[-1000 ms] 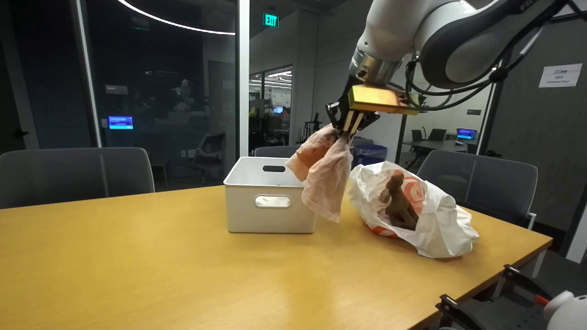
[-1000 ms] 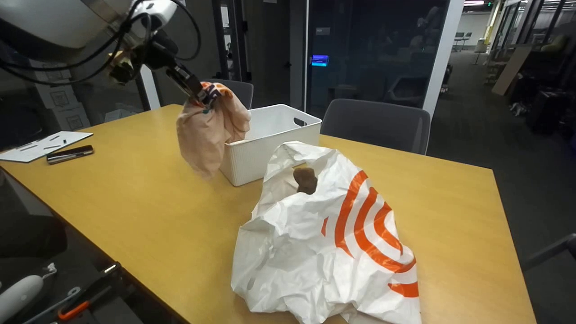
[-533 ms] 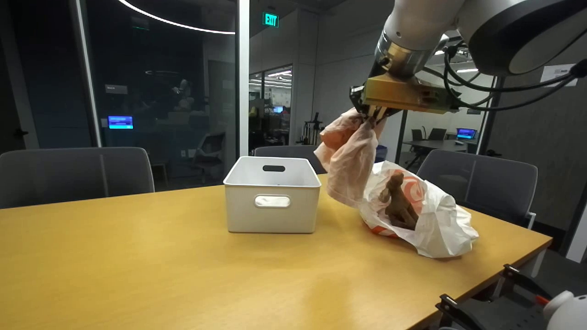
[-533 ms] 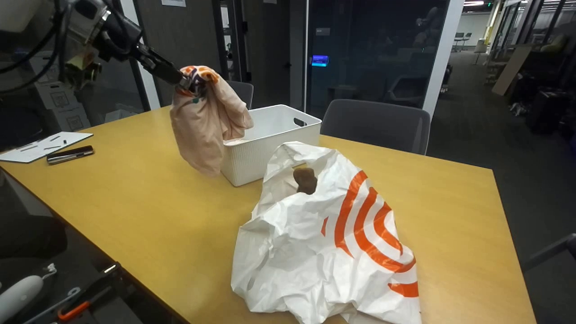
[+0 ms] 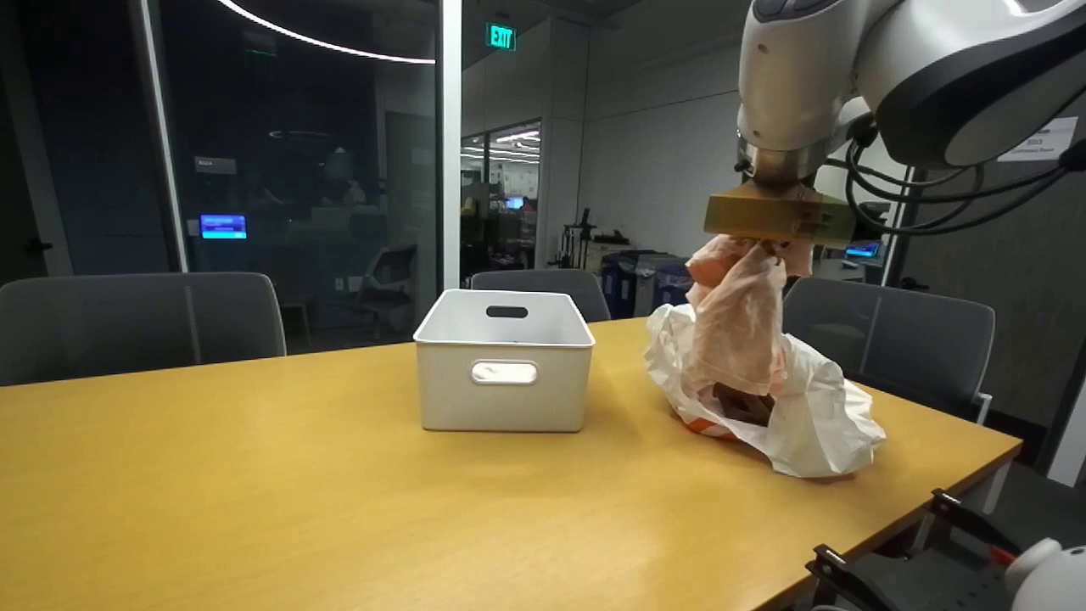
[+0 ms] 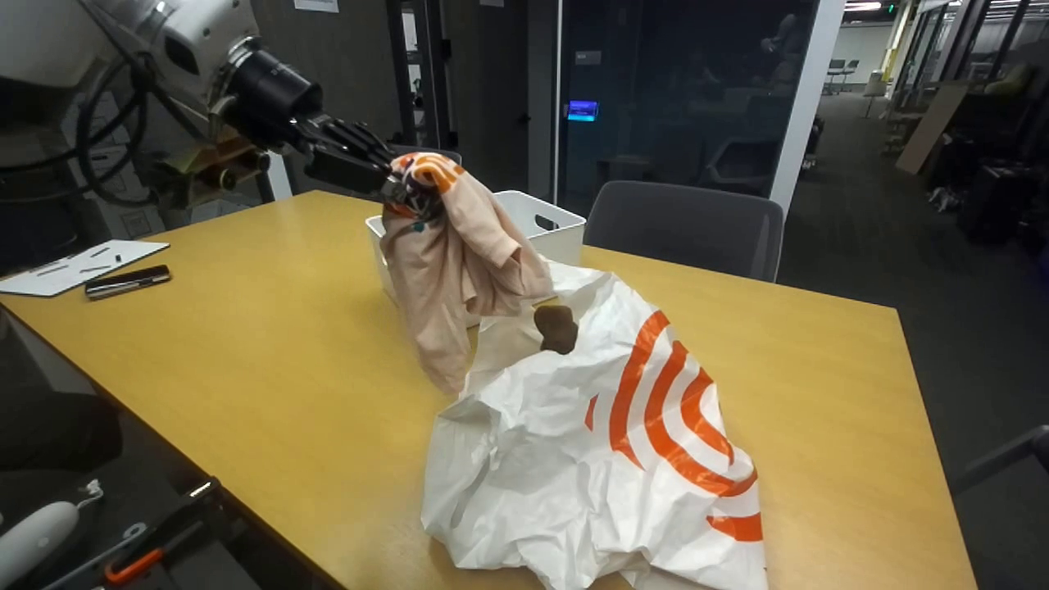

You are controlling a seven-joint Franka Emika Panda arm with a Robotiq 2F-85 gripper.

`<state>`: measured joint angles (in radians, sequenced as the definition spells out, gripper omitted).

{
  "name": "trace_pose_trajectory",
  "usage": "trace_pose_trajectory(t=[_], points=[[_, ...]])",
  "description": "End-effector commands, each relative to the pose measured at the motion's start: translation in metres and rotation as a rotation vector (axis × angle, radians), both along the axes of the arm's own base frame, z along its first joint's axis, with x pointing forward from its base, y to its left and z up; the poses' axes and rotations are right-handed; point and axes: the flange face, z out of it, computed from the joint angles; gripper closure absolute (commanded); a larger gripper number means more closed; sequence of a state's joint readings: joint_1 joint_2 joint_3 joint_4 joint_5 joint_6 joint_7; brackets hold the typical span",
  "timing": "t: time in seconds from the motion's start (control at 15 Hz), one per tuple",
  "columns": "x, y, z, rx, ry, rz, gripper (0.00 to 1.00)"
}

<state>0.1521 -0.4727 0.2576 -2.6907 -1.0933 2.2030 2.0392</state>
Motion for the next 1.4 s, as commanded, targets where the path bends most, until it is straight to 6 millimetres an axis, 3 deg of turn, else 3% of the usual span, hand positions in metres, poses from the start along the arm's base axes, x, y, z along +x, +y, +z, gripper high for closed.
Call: trace_pose_trajectory(t=[0.0, 0.4, 1.0, 1.33], points=[[0.032, -0.030, -0.011, -0.022, 0.021, -0.067, 0.98], [0.067, -0.043, -0.054, -0.027, 0.126, -0.019, 0.97], [0.079, -0.012, -0.061, -0.105, 0.062, 0.079, 0.97], [0.088, -0.016, -0.087, 0.049, 0.142, 0.146, 0.97]])
